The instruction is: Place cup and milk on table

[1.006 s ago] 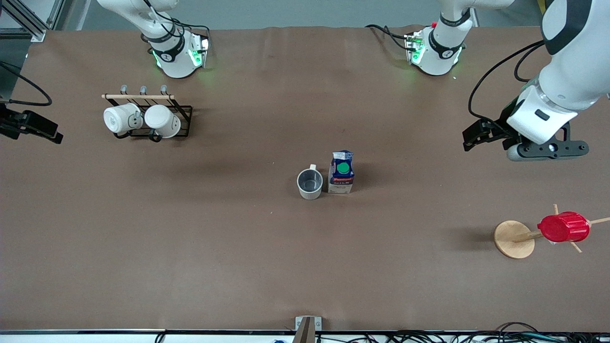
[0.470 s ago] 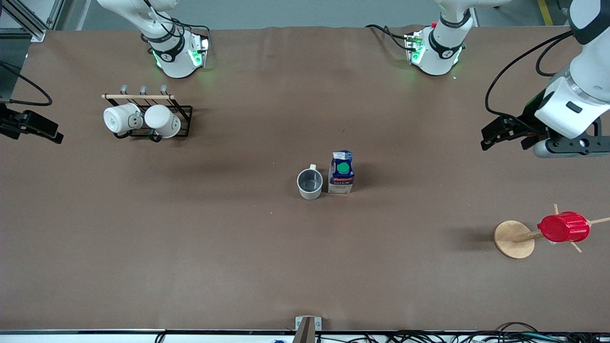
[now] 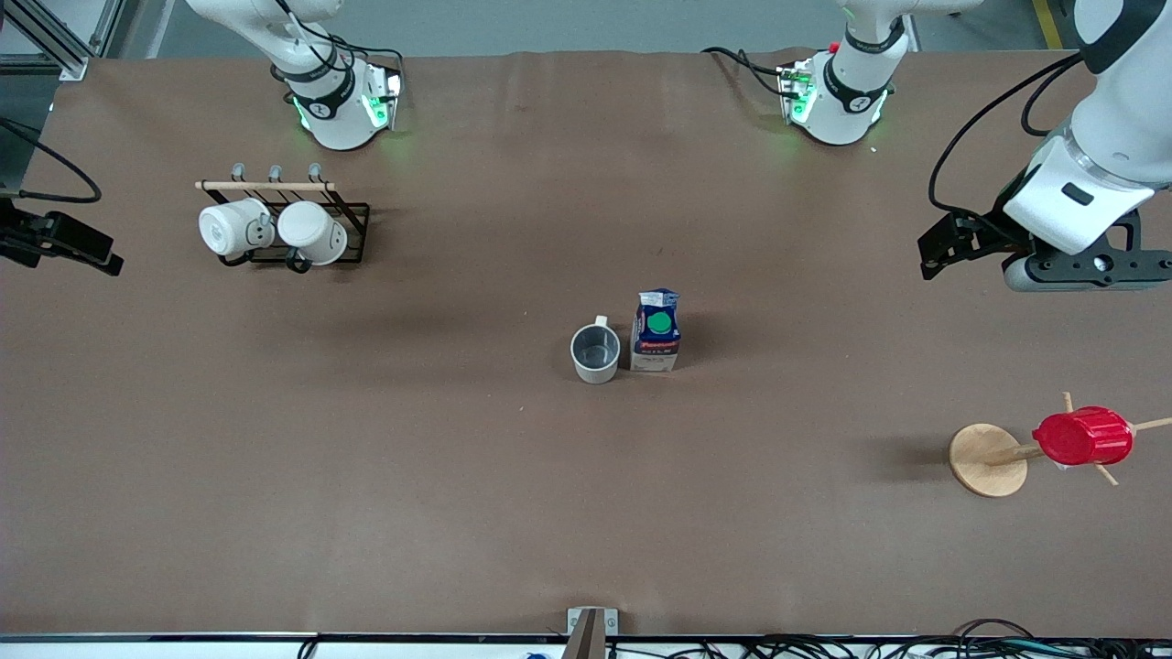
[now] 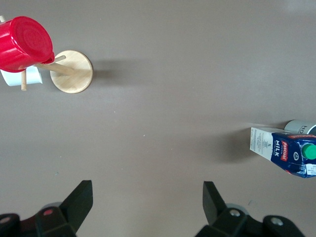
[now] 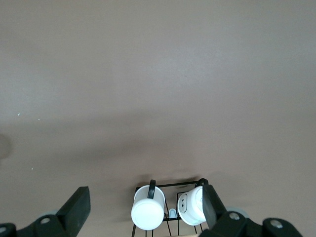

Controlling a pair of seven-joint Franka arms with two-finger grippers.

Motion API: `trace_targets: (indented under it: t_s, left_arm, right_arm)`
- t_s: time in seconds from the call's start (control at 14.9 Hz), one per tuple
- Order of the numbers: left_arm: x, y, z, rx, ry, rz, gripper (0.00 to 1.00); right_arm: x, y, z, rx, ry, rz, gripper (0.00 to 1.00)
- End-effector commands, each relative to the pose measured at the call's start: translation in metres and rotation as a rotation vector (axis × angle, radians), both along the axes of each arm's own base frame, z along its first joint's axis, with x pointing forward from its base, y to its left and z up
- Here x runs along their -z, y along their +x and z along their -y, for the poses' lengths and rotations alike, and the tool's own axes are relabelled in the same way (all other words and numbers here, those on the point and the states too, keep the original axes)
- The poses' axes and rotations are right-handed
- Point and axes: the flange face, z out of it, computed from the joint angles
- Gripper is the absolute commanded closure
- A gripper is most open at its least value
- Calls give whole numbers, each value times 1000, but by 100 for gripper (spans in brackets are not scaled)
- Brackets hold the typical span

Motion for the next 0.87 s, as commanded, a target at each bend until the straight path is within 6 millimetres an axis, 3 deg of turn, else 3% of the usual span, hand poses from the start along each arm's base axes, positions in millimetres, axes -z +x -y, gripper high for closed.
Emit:
trace_targets:
  t_s: [0.0, 0.8]
  left_arm:
    - [-4, -9, -9, 2, 8, 0, 2]
    - [-11, -22, -15, -5, -41, 2, 2]
  right_arm:
    - [-1, -7, -2, -11, 22, 0, 0]
    - [-1, -7, -2, -13, 22, -1, 0]
